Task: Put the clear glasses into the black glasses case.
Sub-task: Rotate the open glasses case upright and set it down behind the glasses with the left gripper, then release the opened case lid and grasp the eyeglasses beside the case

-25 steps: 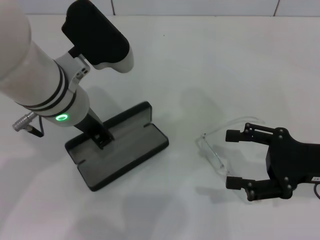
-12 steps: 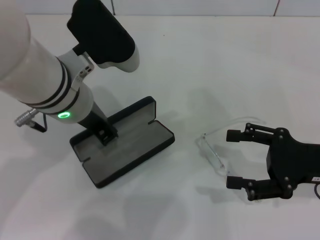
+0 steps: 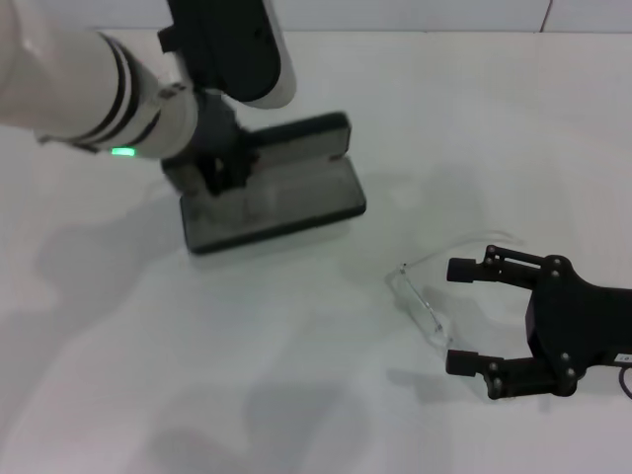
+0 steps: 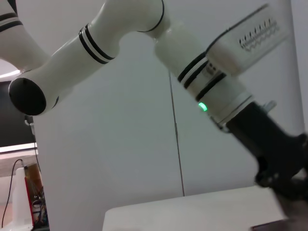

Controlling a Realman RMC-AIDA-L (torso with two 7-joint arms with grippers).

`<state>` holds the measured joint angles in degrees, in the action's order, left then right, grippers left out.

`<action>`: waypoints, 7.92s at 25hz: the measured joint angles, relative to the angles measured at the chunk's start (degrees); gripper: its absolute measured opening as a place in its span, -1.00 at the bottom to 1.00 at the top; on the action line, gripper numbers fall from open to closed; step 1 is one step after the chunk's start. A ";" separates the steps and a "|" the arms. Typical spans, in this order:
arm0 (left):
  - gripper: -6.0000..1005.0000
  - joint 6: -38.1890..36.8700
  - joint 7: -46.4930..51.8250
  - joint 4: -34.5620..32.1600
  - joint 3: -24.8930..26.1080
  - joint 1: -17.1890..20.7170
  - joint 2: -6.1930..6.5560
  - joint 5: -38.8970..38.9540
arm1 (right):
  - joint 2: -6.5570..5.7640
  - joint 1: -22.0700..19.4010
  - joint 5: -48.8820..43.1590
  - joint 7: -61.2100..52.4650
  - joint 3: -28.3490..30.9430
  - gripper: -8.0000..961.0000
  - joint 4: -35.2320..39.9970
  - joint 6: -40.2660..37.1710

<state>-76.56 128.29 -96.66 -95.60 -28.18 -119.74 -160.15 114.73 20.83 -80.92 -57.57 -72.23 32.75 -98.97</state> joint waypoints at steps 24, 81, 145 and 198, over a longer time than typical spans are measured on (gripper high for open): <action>-0.62 17.76 -8.62 20.42 -2.11 -9.21 -0.12 4.33 | 0.58 0.24 1.62 0.18 0.07 0.81 -2.42 -0.22; -0.58 28.62 -13.86 29.20 -0.14 -7.89 -0.15 15.96 | 0.65 1.60 1.64 0.18 1.46 0.81 -2.42 0.86; -0.50 -1.98 -28.82 21.15 24.24 9.96 0.23 68.79 | -0.62 3.67 0.97 -6.21 4.27 0.81 -2.50 4.19; 0.46 -14.84 -65.90 50.16 42.17 16.22 0.21 74.90 | 1.46 40.32 -55.24 -105.11 -14.80 0.75 21.47 1.85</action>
<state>-91.41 62.39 -46.50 -53.43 -11.95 -119.52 -85.26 116.19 61.14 -136.16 -162.68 -87.03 54.22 -97.12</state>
